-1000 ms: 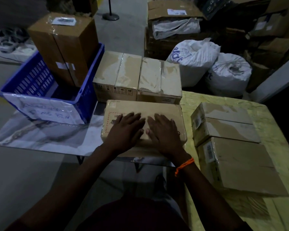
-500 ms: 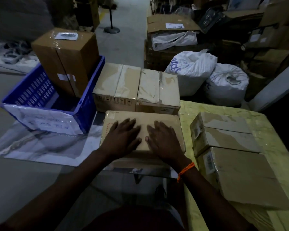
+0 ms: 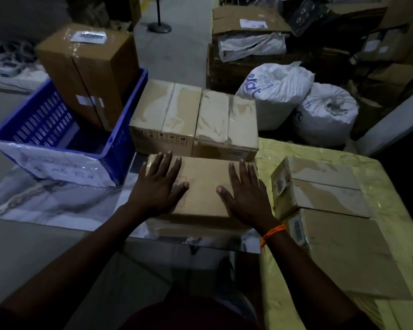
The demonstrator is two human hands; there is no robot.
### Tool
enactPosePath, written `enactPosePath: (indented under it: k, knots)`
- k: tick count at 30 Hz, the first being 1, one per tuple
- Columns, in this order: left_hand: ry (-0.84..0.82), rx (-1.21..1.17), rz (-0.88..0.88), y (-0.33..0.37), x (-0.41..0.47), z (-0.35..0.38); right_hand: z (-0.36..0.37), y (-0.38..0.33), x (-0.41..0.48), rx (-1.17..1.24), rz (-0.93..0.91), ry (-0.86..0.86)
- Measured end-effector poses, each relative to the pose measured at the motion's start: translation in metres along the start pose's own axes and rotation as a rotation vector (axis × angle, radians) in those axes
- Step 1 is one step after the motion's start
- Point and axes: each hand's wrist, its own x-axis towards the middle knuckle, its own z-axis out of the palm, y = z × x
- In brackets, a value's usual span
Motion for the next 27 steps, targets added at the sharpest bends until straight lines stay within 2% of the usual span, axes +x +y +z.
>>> enactPosePath:
  k: [3,6,8,12,15,23,27]
  knots:
    - [0.073,-0.035,-0.039,0.006,-0.004,-0.002,-0.001,-0.001,-0.004,0.101,0.092,0.078]
    - [0.2,-0.219,-0.184,0.012,-0.009,-0.005,-0.007,-0.003,-0.006,0.37,0.333,0.168]
    - [0.239,-0.365,-0.286,0.009,-0.01,-0.001,-0.009,0.0,-0.005,0.514,0.442,0.158]
    - [0.229,-0.801,-0.36,-0.011,-0.011,0.003,-0.012,0.006,-0.008,0.699,0.462,0.197]
    - [0.227,-0.934,-0.347,-0.019,-0.018,0.008,-0.01,0.005,-0.016,0.777,0.448,0.206]
    - [0.417,-1.068,-0.308,-0.011,-0.049,-0.006,-0.009,-0.011,-0.033,1.002,0.474,0.397]
    - [0.426,-1.145,-0.379,-0.011,-0.07,0.015,0.008,-0.018,-0.047,0.996,0.561,0.387]
